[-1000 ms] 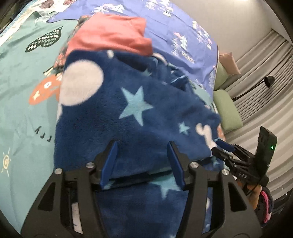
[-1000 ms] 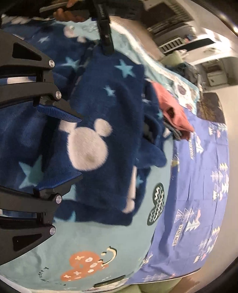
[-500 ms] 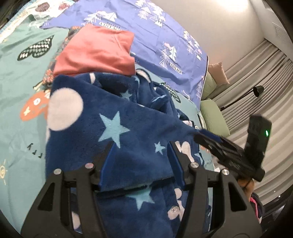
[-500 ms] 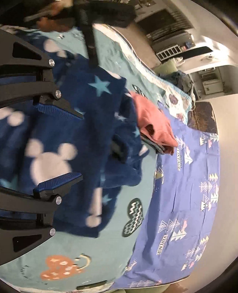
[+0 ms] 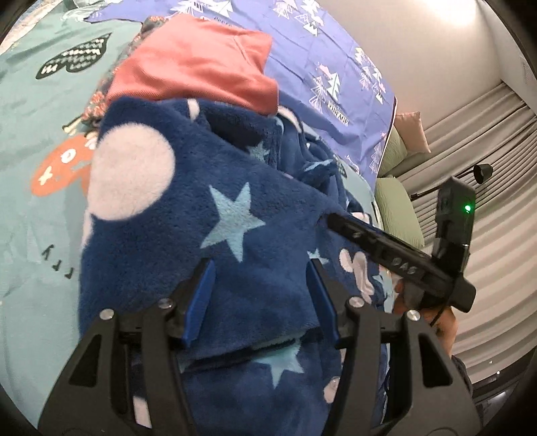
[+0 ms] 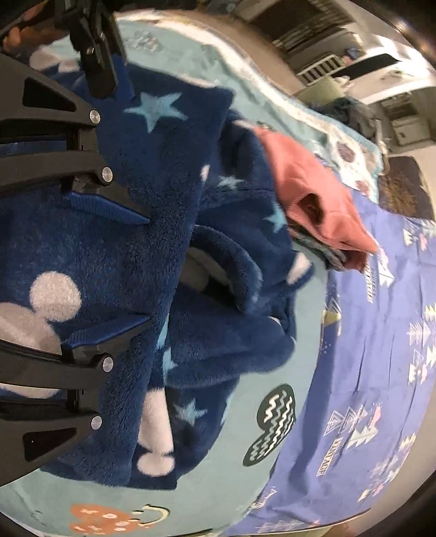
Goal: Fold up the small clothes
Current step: 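Lift the robe hem with both grippers and fold it toward the collar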
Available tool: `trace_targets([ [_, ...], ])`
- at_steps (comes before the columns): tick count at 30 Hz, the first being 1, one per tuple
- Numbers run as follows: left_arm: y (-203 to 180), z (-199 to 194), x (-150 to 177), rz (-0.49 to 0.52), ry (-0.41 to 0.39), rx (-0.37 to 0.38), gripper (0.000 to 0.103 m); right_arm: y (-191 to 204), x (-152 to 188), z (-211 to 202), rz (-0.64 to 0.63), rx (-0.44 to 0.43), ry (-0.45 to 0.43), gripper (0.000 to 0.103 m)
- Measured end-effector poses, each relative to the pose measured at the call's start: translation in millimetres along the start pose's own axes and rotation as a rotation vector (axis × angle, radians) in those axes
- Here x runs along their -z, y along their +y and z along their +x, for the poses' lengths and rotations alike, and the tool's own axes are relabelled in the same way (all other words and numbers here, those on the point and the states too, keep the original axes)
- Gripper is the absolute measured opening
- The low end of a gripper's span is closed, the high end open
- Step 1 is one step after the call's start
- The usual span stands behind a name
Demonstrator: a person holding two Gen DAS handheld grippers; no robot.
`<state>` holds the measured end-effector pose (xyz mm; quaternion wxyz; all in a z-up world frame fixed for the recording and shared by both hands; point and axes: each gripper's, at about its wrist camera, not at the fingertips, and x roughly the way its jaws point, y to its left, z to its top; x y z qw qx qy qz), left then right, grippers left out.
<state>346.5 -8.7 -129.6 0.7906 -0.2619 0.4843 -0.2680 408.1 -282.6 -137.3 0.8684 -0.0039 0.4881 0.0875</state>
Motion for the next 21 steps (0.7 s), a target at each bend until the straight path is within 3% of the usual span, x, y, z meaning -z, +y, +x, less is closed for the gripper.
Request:
trace_targets([
  [5, 5, -27, 1, -0.007, -0.045, -0.005, 0.058, -10, 4, -24, -0.004, 0.057, -0.04, 0.056],
  [10, 20, -45, 8, -0.047, -0.072, -0.049, 0.059, -17, 29, 2, 0.003, 0.078, 0.033, 0.056],
  [13, 25, -62, 15, -0.064, -0.07, -0.043, 0.059, -13, 37, -4, -0.024, 0.111, -0.009, 0.057],
  [18, 25, -116, 35, -0.016, -0.125, -0.058, 0.063, -13, 57, -98, -0.054, 0.099, -0.151, 0.058],
  [21, 32, -147, 59, -0.013, -0.118, -0.034, 0.065, -27, 87, -161, -0.062, 0.088, -0.233, 0.072],
])
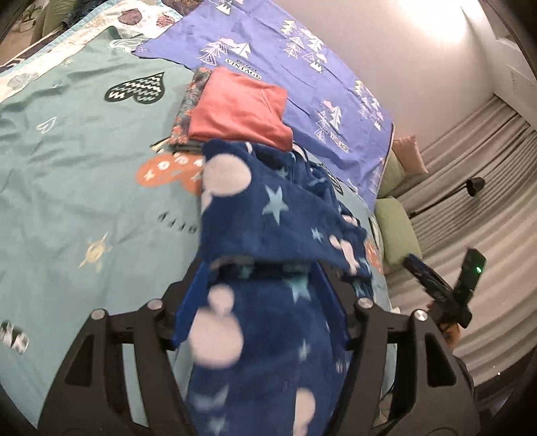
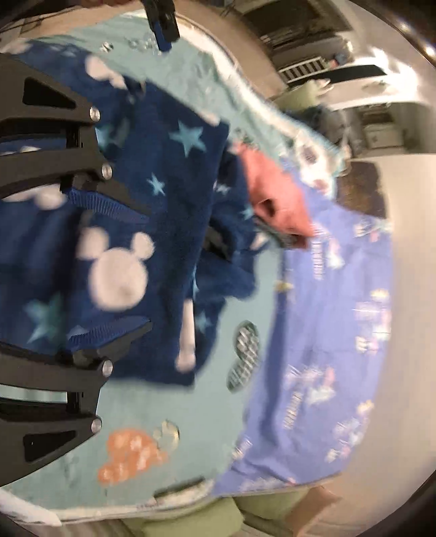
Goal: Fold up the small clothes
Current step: 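Lift the robe hem with both grippers and fold it toward the collar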
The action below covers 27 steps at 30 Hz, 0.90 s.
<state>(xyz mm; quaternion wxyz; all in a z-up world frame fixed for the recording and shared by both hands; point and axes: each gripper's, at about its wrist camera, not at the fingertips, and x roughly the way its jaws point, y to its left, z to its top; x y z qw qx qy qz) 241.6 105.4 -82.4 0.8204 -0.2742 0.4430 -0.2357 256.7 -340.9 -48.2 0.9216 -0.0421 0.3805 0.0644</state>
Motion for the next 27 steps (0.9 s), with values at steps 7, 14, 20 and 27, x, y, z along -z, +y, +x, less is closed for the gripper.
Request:
trace_targets([
  [7, 14, -54, 71, 0.042, 0.077, 0.025, 0.065, -73, 103, -126, 0.187, -0.159, -0.013, 0.079],
  [14, 31, -72, 143, 0.003, 0.159, 0.065, 0.066, -101, 228, -157, 0.406, -0.285, 0.096, 0.08],
  [20, 38, -68, 187, -0.027, 0.239, 0.111, 0.066, -97, 299, -138, 0.568, -0.456, 0.206, 0.079],
  [27, 42, -59, 213, -0.04, 0.285, 0.103, 0.066, -81, 321, -106, 0.609, -0.525, 0.29, 0.08],
])
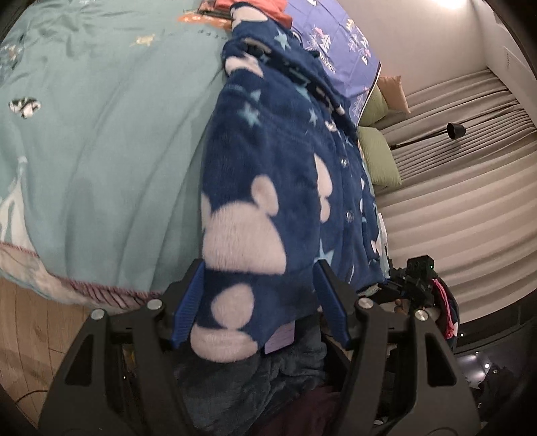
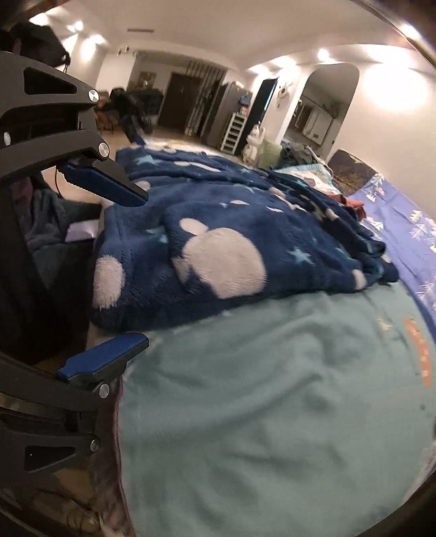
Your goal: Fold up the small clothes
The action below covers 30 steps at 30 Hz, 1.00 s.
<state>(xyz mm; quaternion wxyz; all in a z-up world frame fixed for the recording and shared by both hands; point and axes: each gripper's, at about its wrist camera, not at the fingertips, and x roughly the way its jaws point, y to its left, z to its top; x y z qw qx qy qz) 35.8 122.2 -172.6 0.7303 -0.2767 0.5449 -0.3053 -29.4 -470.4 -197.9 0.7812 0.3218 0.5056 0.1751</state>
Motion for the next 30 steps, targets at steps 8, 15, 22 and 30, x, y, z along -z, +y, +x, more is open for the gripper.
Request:
trace_targets([
  [8, 2, 16, 12, 0.016, 0.053, 0.02, 0.066, 4, -1, 7, -0.012, 0.08, 0.012, 0.056],
  [15, 15, 26, 17, -0.033, 0.103, 0.083, 0.033, 0, 6, 3, -0.022, 0.084, 0.0, 0.021],
  [22, 23, 17, 15, -0.086, 0.073, 0.149, 0.014, 14, 1, -2, -0.039, 0.021, -0.042, 0.013],
  [30, -2, -13, -8, -0.081, -0.012, 0.281, 0.014, 47, -24, -28, -0.078, -0.068, -0.139, 0.013],
])
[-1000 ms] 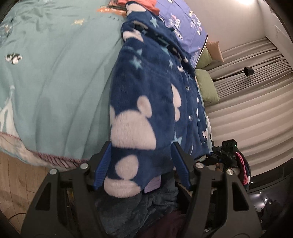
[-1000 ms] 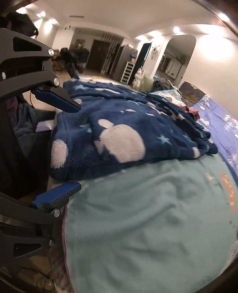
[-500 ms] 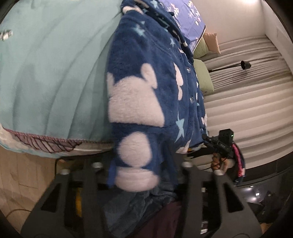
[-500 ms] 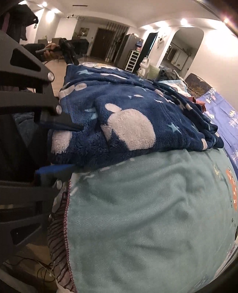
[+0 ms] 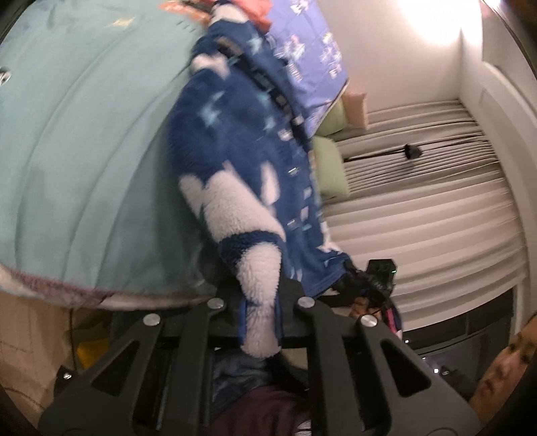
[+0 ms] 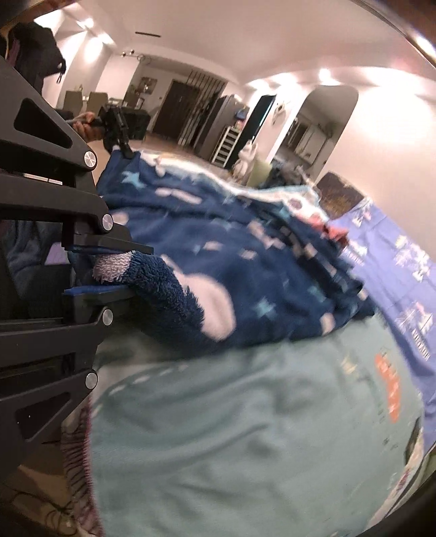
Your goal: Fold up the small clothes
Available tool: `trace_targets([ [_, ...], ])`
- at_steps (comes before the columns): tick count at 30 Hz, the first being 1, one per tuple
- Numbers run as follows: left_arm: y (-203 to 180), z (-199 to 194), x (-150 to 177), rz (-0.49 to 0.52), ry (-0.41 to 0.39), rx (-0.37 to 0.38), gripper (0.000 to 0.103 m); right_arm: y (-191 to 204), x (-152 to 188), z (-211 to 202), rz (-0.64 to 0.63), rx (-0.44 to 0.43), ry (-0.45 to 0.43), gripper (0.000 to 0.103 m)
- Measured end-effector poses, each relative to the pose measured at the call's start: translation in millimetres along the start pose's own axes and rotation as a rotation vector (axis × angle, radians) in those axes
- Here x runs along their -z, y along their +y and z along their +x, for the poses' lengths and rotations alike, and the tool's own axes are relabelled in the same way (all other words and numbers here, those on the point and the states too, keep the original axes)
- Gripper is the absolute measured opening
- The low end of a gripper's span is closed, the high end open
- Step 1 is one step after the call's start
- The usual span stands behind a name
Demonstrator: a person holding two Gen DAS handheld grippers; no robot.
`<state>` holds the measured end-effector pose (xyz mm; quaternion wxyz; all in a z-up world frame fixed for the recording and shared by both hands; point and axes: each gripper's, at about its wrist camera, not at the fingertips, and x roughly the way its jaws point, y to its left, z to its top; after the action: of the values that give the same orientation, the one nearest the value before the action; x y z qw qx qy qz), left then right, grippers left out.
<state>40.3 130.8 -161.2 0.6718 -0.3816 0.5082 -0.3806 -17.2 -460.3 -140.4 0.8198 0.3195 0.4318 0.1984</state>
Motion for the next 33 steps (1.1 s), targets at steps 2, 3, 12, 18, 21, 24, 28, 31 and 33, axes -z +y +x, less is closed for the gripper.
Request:
trace_targets([
  [2, -10, -3, -8, 0.0, -0.016, 0.046, 0.014, 5, -10, 0, -0.007, -0.009, -0.019, 0.013],
  [3, -14, -4, -12, -0.001, -0.024, 0.065, 0.014, 7, -15, 0, -0.003, -0.021, -0.026, 0.013],
  [12, -66, -7, -74, 0.038, -0.107, 0.138, 0.013, 43, -84, 2, -0.024, -0.12, -0.104, 0.013],
  [18, -98, -9, -123, 0.071, -0.144, 0.165, 0.013, 68, -144, 3, -0.058, -0.144, -0.15, 0.013],
  [21, -113, -9, -154, 0.091, -0.177, 0.156, 0.013, 75, -178, 8, -0.065, -0.146, -0.177, 0.013],
  [24, -118, -6, -187, 0.077, -0.205, 0.166, 0.013, 76, -219, 21, -0.05, -0.165, -0.188, 0.013],
  [28, -109, 4, -236, 0.004, -0.235, 0.186, 0.013, 66, -268, 46, -0.001, -0.165, -0.184, 0.013],
  [31, -98, 17, -273, -0.015, -0.251, 0.135, 0.013, 53, -302, 69, 0.044, -0.17, -0.177, 0.013],
  [33, -83, 29, -297, -0.062, -0.261, 0.099, 0.013, 41, -321, 86, 0.091, -0.178, -0.156, 0.013],
])
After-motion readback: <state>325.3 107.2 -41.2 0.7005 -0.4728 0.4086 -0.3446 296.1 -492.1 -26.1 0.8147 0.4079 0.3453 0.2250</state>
